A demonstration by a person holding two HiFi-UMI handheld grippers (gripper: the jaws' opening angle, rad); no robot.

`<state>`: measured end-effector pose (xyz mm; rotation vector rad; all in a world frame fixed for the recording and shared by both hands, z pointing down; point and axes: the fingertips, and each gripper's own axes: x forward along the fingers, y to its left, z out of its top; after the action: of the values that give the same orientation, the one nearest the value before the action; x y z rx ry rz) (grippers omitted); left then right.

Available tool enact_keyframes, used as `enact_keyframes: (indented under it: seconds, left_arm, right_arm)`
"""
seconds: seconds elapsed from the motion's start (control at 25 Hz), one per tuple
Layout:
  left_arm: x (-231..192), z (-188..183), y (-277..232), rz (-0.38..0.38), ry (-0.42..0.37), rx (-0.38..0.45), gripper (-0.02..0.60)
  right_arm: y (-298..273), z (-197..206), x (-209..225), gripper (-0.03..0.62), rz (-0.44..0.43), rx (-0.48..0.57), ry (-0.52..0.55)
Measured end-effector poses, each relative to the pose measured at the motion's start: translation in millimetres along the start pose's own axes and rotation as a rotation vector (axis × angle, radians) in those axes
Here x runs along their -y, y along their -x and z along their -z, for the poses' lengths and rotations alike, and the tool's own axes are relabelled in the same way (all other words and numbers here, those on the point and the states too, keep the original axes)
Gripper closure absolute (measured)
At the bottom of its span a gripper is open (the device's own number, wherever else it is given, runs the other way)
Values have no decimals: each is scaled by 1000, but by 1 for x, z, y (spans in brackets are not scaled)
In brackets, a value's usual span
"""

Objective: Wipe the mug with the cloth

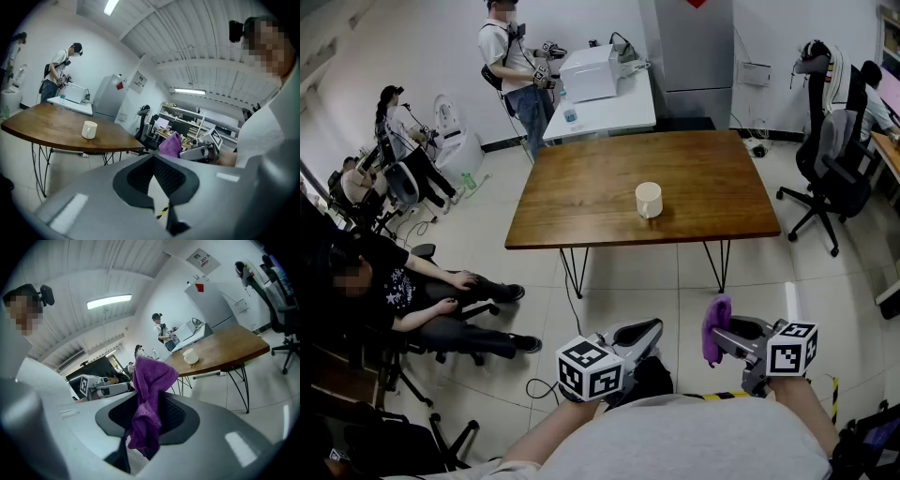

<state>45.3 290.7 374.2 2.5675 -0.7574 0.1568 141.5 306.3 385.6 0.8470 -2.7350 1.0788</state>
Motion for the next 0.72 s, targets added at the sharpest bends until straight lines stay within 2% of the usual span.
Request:
enact_keyframes:
  seconds: [0.28,0.48,0.72]
  left_arm:
    - [-87,-32,-43,-1,8,-17,580]
    - [-165,-52,-72,-8,36,-78,580]
    - [-249,-87,-113,21,13,-120,578]
  right_arm:
    - [-58,-60,62,456,9,7,-12]
    - [-112,-101,104,456,30,8,-64]
    - [-168,-156,154,456,76,9,-88]
